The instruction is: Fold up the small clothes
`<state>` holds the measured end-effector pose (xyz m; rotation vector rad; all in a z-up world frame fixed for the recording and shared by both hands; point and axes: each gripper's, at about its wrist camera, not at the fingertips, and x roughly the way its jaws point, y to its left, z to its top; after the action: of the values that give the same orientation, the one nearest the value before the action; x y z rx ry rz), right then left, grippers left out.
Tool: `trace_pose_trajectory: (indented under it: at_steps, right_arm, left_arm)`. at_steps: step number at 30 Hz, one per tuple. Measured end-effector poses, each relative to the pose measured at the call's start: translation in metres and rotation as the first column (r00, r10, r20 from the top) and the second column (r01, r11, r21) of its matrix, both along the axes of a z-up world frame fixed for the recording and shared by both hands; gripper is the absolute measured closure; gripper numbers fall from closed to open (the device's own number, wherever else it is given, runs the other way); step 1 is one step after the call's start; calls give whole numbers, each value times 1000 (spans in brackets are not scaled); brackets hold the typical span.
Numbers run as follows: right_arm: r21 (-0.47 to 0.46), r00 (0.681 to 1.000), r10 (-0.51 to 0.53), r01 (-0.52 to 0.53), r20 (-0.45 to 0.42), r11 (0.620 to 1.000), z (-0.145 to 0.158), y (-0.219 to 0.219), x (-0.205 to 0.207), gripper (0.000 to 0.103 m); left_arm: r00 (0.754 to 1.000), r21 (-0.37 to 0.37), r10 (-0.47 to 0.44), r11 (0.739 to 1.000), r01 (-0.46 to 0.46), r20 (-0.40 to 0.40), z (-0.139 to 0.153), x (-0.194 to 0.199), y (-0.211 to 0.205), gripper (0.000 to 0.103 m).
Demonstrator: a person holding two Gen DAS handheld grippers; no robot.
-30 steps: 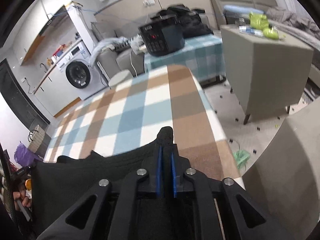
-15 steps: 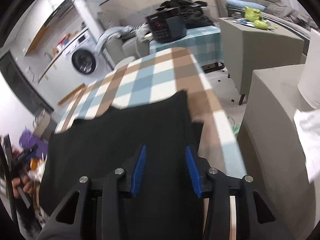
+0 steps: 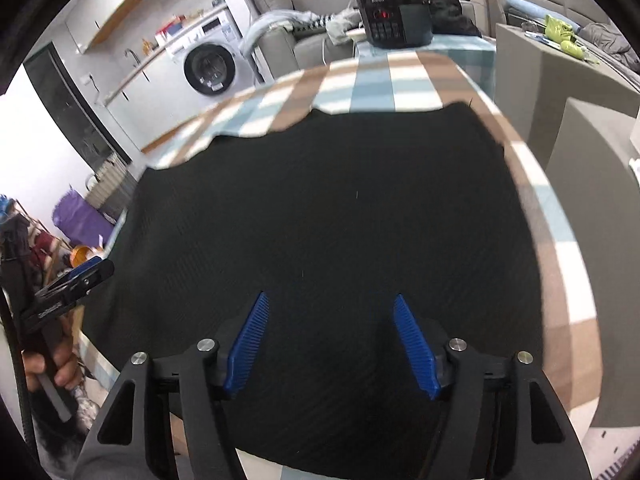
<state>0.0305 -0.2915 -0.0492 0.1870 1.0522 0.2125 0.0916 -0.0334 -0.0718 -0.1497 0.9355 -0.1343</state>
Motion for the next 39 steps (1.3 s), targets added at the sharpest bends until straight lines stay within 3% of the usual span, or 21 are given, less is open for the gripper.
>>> trace_pose_trajectory:
  at_steps: [7,15,22,29,32,39]
  right_arm:
    - [-72,999,44,-42,24,997,-7,20,-6,29]
    - [-142,996,90,-86,27,986,-21,26,-9,26]
    - [-155,995,98,-94,16,983,-20,24,-17,21]
    - [-122,993,114,-109,28,986,-9,35,-27,20]
    - [-127,987,160,-157,19,979,-14,51,-27,20]
    - [-248,975,220,-207,28,946,-21,57,-45,18]
  left_arm:
    - [998,44,-21,999,23,-54,-29,-8,-18,21]
    - [997,128,-75,989,78,-32,-31,-25,-24,20]
    - [998,112,-55,992,59,-42,-26,-30,-18,20]
    - [998,38,-69,997,69,-9,-12,-45,-28,20]
    - [994,51,-110,993,111,-13,-14,-53,-41,20]
    - [988,122,-151,981,152,-18,-24,-64,-56,20]
